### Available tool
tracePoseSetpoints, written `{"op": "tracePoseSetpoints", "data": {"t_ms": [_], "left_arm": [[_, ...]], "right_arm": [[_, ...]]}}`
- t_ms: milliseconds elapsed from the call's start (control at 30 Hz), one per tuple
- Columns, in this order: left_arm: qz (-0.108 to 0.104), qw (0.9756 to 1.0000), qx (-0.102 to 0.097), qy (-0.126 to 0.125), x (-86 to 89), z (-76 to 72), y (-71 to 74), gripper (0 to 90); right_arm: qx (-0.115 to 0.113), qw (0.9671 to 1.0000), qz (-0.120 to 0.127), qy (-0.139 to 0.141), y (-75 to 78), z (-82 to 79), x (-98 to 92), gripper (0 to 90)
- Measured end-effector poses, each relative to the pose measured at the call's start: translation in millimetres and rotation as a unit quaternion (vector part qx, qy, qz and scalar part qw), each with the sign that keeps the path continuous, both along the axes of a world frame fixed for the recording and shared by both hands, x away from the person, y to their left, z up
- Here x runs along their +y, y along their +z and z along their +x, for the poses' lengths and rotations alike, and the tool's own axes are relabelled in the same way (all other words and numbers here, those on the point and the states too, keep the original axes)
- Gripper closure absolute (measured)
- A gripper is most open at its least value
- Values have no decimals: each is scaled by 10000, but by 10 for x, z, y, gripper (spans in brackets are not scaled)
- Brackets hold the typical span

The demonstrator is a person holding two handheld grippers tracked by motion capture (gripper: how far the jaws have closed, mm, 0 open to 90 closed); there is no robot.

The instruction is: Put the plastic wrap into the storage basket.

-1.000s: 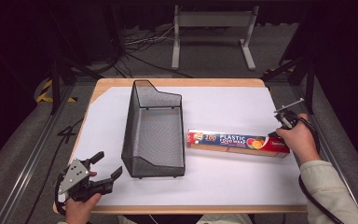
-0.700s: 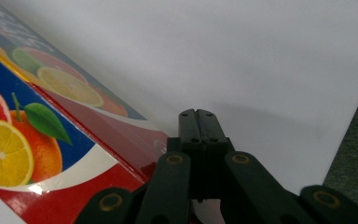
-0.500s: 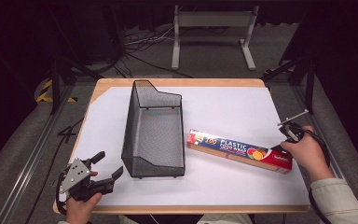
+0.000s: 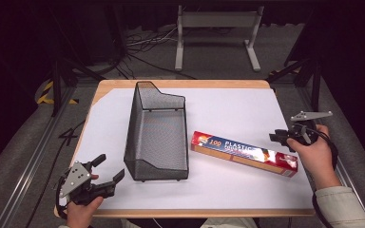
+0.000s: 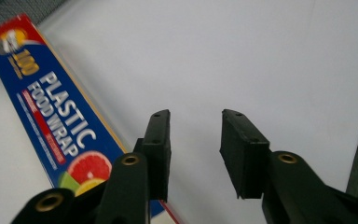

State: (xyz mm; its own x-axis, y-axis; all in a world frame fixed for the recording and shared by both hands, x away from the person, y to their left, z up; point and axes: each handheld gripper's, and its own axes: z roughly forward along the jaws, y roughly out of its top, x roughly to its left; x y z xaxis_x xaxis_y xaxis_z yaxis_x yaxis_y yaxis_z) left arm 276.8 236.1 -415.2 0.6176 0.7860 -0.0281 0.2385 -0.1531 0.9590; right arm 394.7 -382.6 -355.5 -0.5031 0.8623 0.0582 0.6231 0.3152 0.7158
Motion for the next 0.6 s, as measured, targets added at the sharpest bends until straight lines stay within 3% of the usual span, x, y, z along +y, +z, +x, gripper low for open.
{"op": "tracePoseSetpoints", "data": {"t_ms": [100,267,300,467,500,533,600], "left_arm": [[-7,10000,2,2,-4,-3,-1,177],[4,10000,-5,9,-3,-1,-1,177],[-2,10000,-4,10,-3,-2,-1,177],[-4,10000,-1,10,-5,-1,-1,177],[-4,10000,-1,10,-5,-1,-1,177],[-8,10000,2,13,-7,-5,-2,177],[-19,10000,1,14,-6,-8,-1,177]], "right_arm": [[-323,9988,360,68,57,-35,28,487],[-734,9925,893,404,134,-53,127,305],[-855,9901,992,513,154,-52,146,289],[-1308,9711,1646,1129,287,-60,273,233],[-1308,9711,1646,1129,287,-60,273,233],[-1370,9669,1715,1298,325,-55,330,214],[-1379,9672,1665,1337,336,-48,360,203]]}}
